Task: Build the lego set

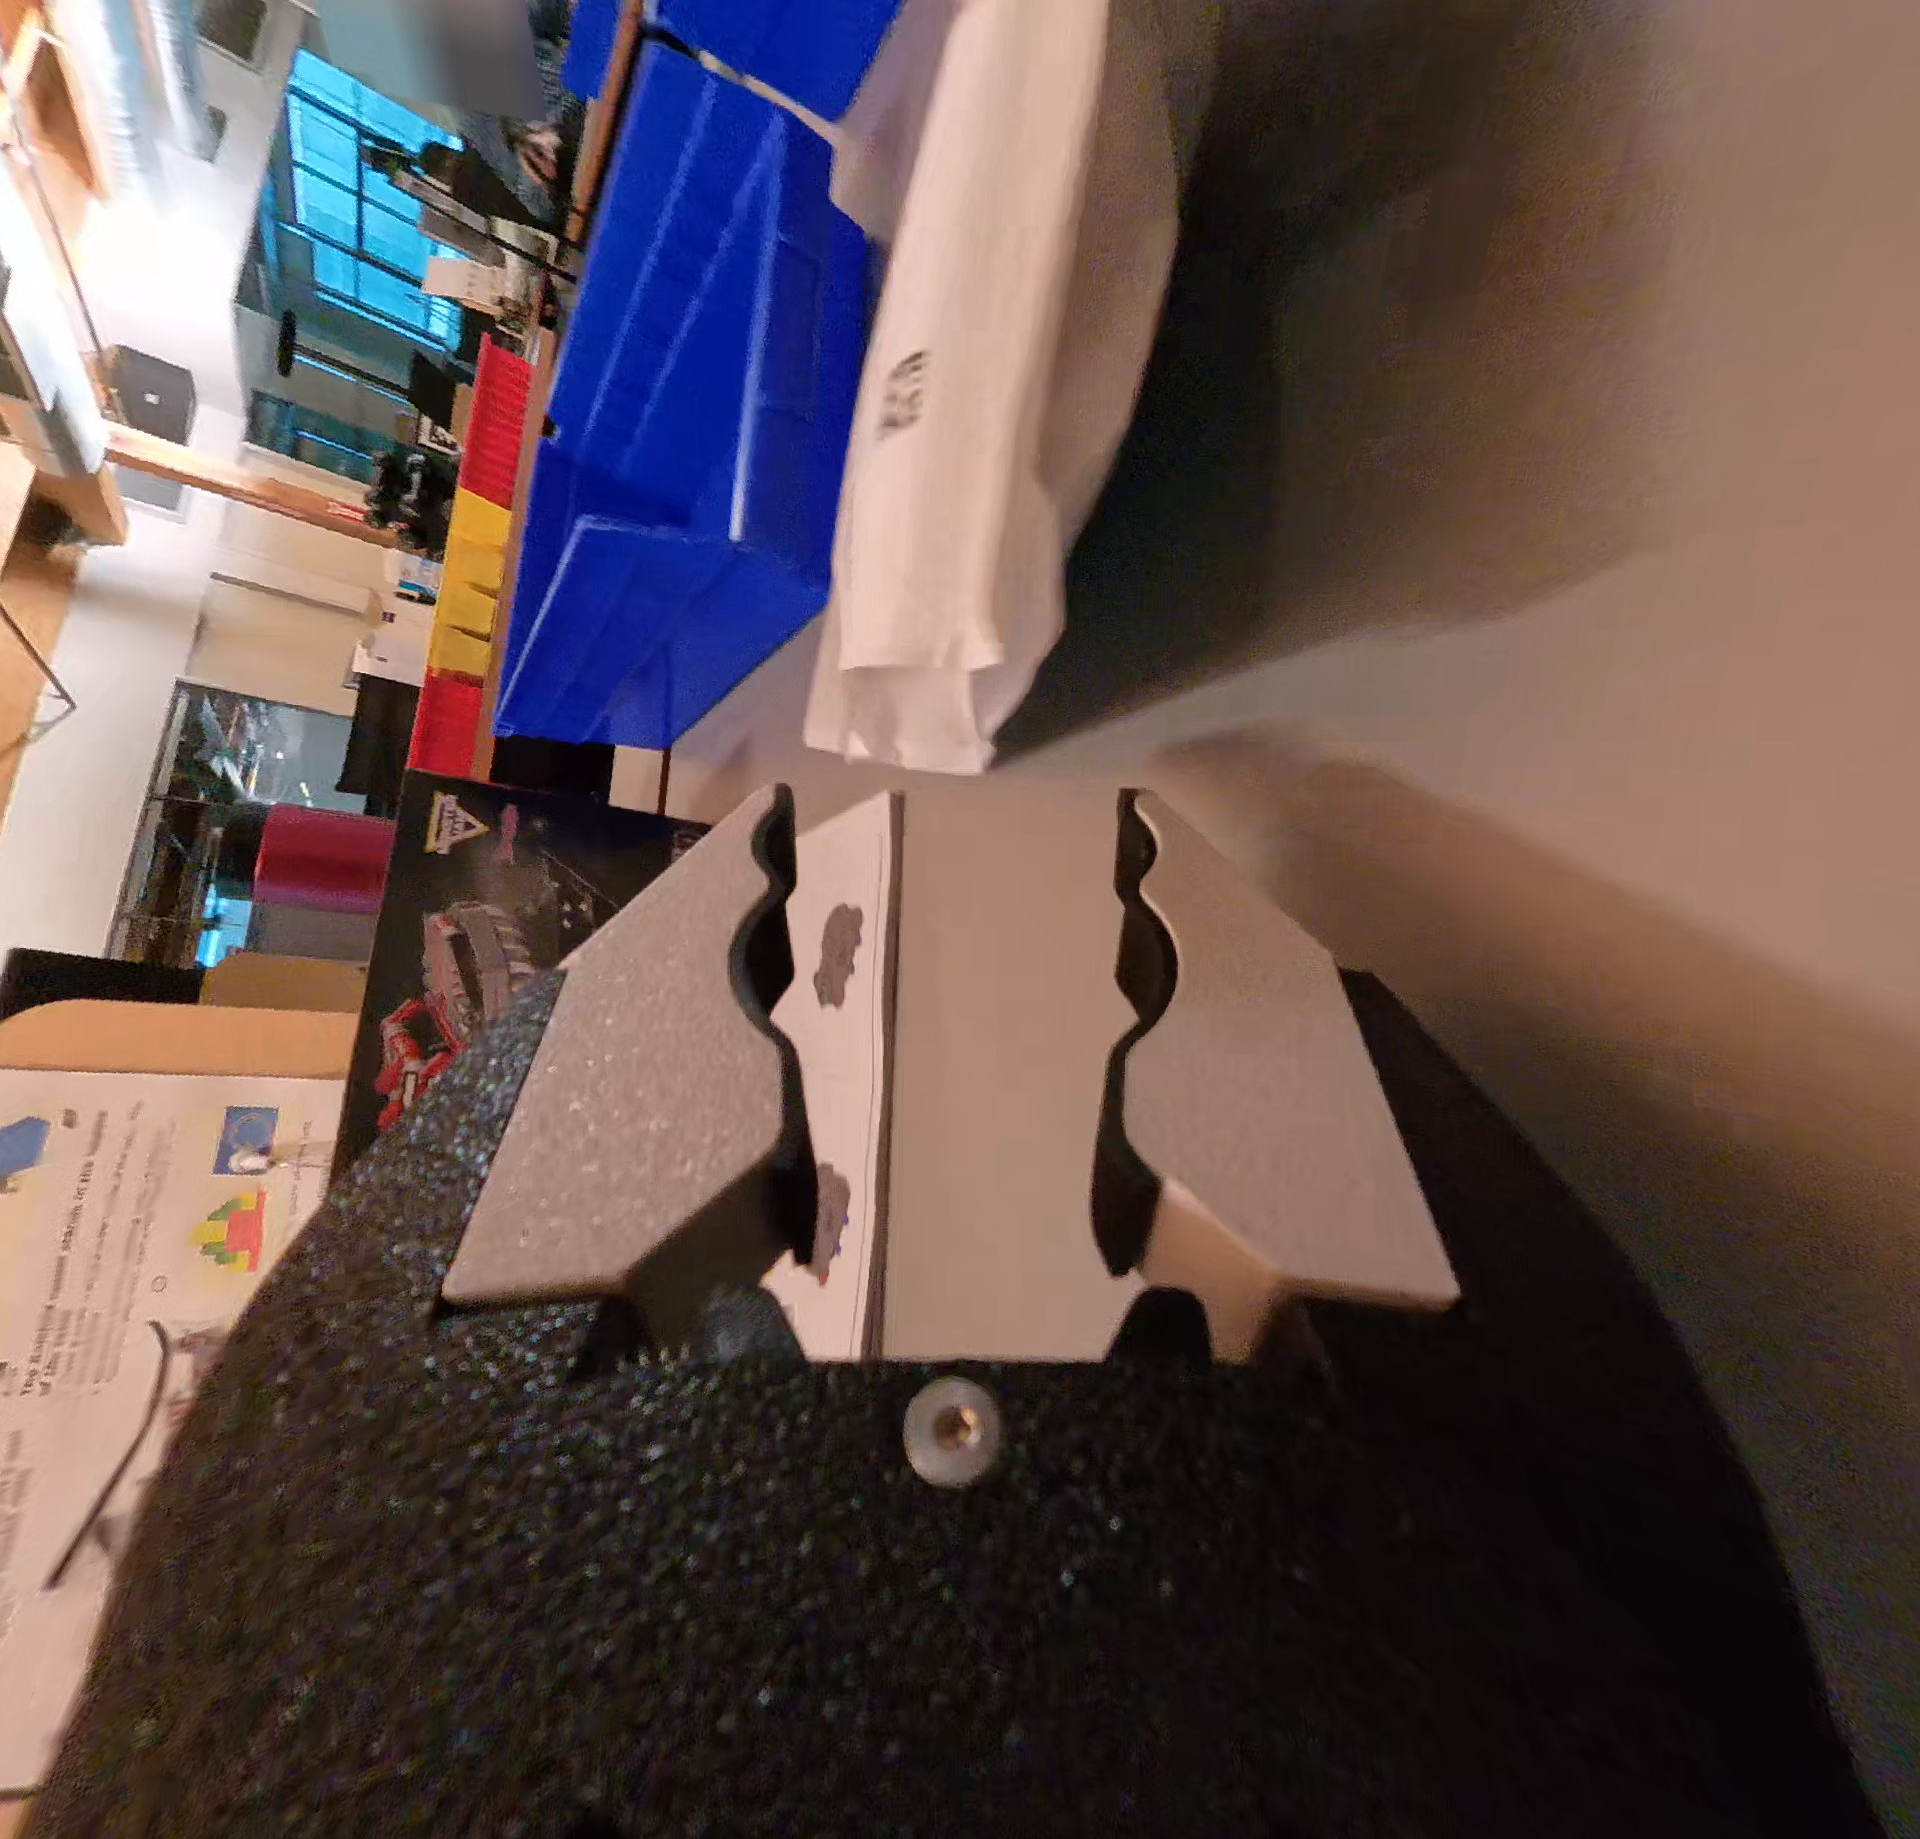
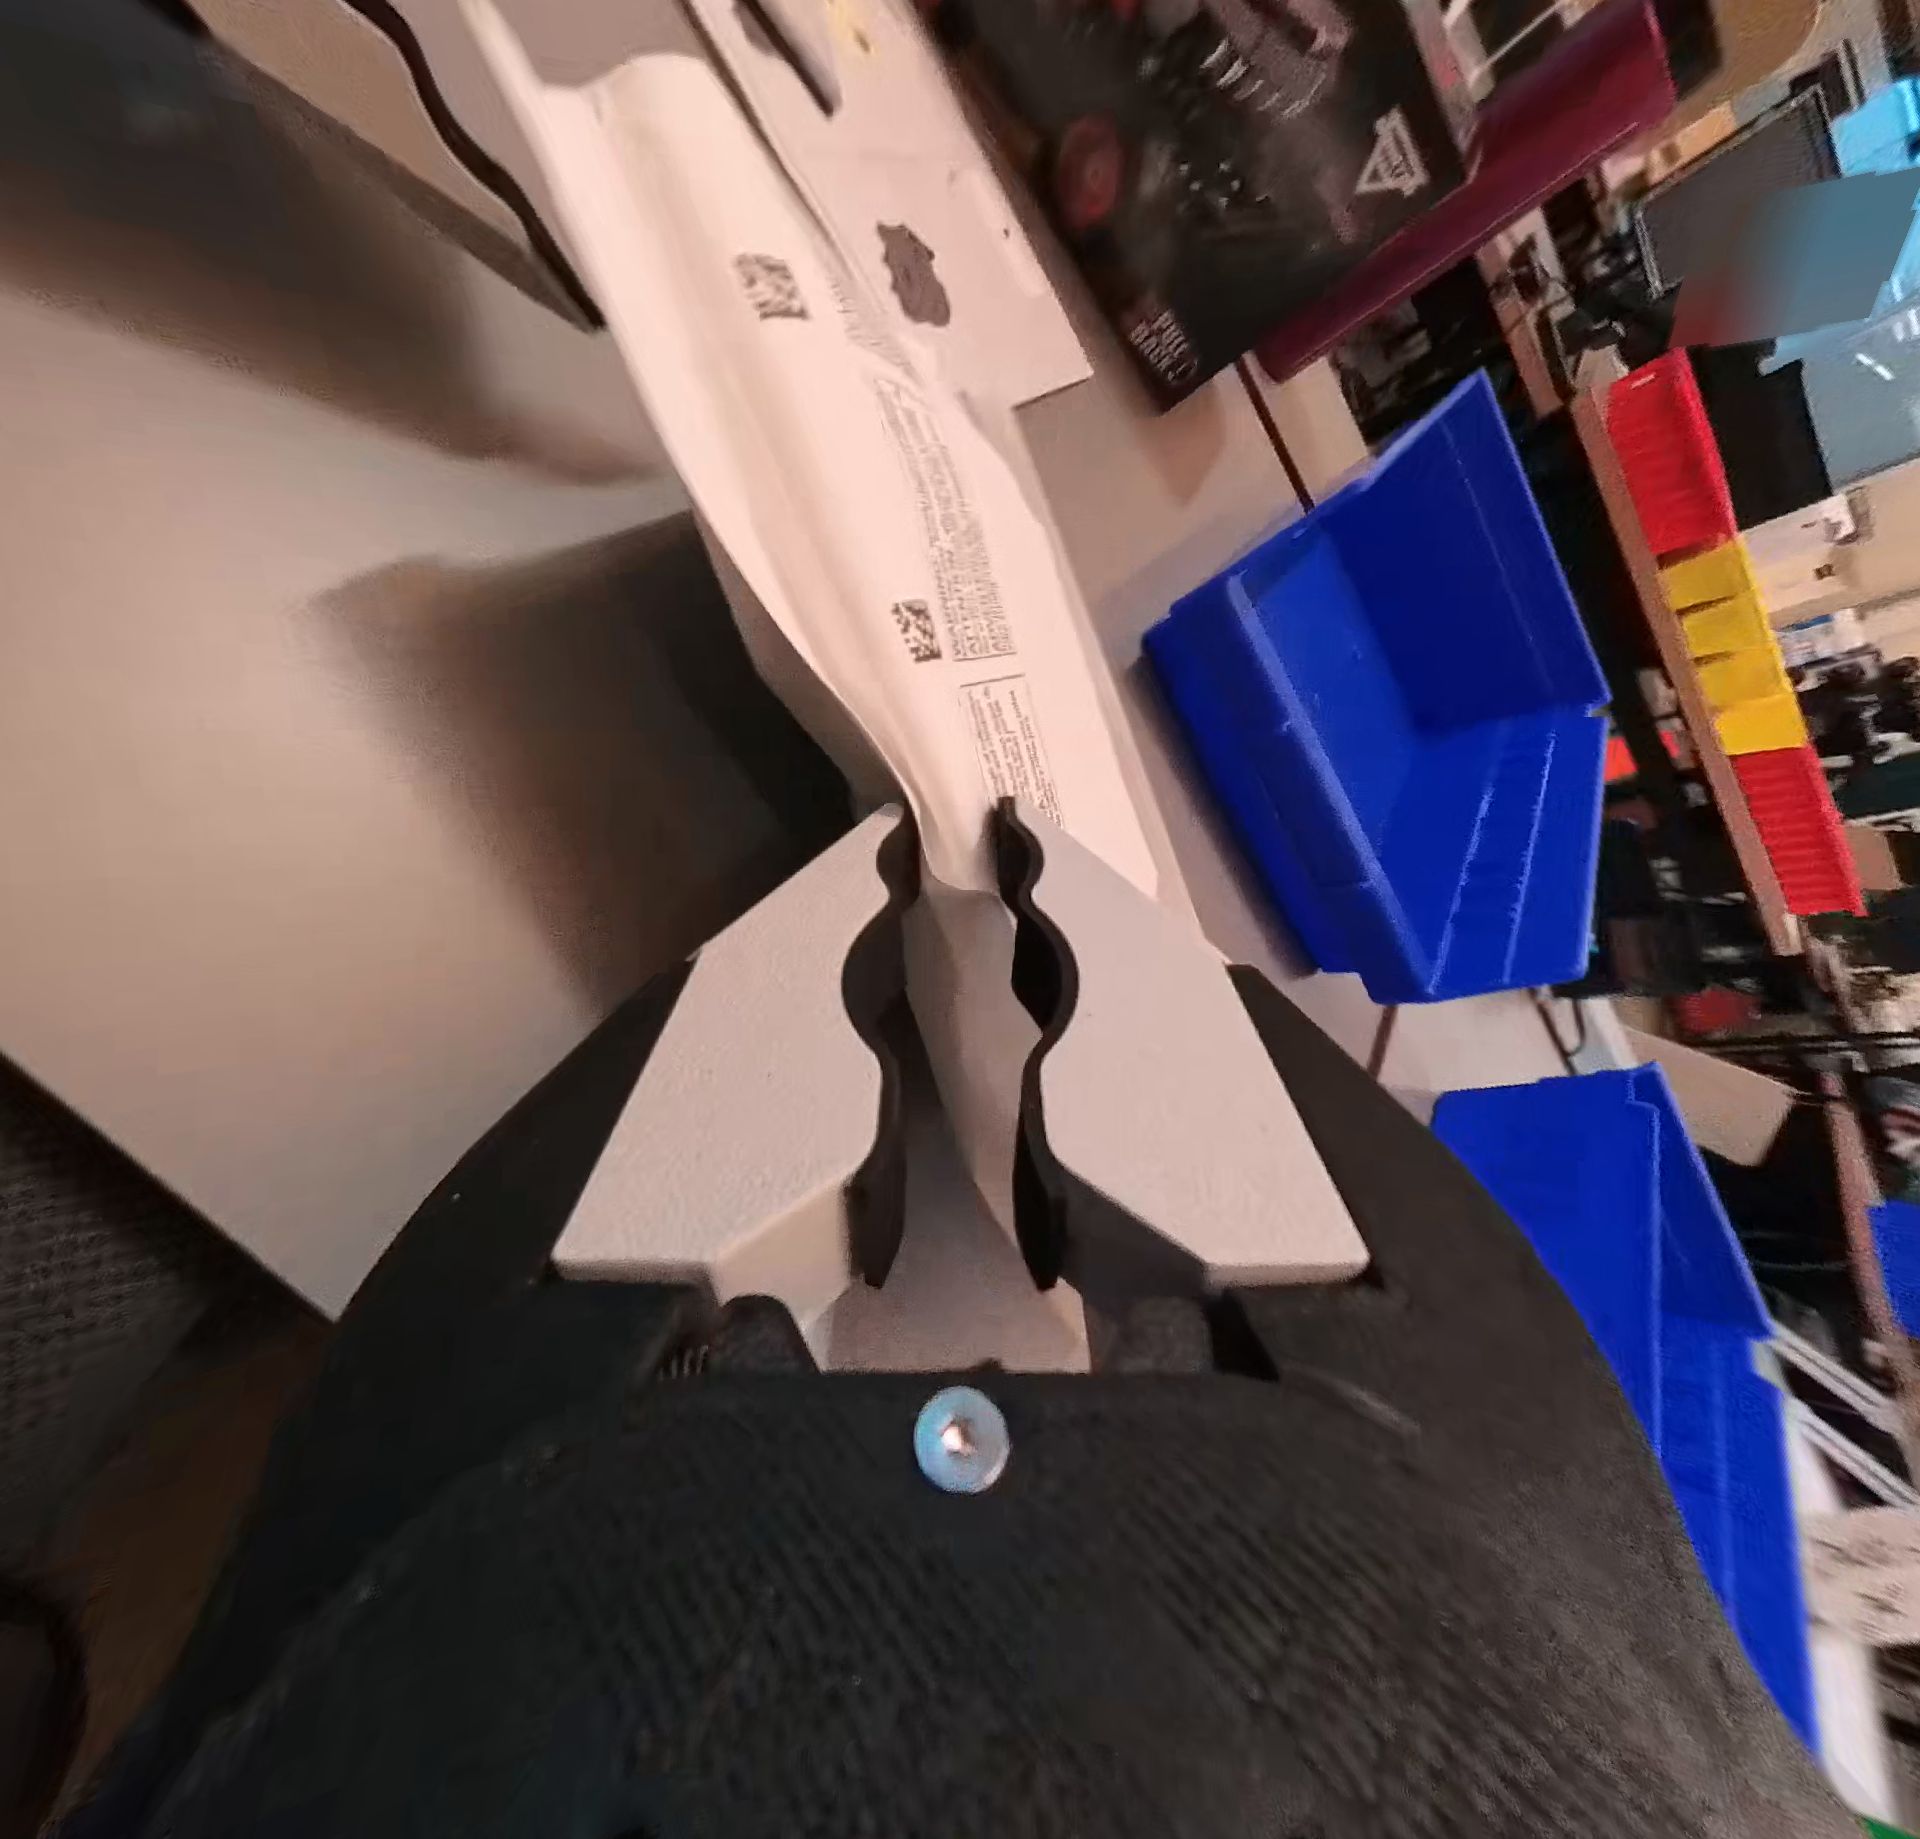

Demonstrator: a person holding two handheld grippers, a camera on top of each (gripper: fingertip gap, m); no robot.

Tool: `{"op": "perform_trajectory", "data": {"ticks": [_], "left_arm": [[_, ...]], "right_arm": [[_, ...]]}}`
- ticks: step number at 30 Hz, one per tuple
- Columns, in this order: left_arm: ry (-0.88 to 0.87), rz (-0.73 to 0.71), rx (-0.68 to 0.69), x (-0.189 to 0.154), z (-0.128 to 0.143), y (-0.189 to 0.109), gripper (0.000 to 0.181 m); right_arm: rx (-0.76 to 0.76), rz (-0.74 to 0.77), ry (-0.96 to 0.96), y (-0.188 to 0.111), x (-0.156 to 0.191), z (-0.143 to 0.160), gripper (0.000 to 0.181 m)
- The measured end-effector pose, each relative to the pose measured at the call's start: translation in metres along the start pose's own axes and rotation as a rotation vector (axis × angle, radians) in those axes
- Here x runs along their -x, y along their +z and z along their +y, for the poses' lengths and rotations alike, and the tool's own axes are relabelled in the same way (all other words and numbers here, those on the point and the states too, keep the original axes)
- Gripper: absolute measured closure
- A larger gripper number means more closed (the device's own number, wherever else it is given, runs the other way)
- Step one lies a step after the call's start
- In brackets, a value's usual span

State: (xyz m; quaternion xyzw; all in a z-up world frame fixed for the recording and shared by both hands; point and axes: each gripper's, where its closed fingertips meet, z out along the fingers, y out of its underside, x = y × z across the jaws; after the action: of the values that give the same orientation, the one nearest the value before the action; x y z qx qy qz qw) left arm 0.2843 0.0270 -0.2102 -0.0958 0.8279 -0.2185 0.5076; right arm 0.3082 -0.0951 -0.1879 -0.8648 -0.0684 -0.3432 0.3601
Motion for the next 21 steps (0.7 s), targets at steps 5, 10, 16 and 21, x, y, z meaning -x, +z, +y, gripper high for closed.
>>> {"op": "perform_trajectory", "data": {"ticks": [5, 10, 16, 21], "left_arm": [[-0.159, 0.045, -0.09, 0.002, -0.009, -0.007, 0.126], [-0.29, 0.053, -0.175, 0.016, -0.017, -0.032, 0.121], [-0.499, -0.019, -0.301, 0.055, -0.013, -0.075, 0.111], [-0.612, -0.022, -0.274, 0.06, 0.011, -0.085, 0.112]], "right_arm": [[-0.091, 0.039, 0.045, -0.013, -0.021, -0.016, 0.17], [-0.154, -0.036, -0.032, -0.01, -0.029, -0.056, 0.171], [-0.298, -0.112, -0.019, -0.002, -0.046, -0.114, 0.179], [-0.216, -0.199, -0.064, 0.038, -0.025, -0.116, 0.181]]}}
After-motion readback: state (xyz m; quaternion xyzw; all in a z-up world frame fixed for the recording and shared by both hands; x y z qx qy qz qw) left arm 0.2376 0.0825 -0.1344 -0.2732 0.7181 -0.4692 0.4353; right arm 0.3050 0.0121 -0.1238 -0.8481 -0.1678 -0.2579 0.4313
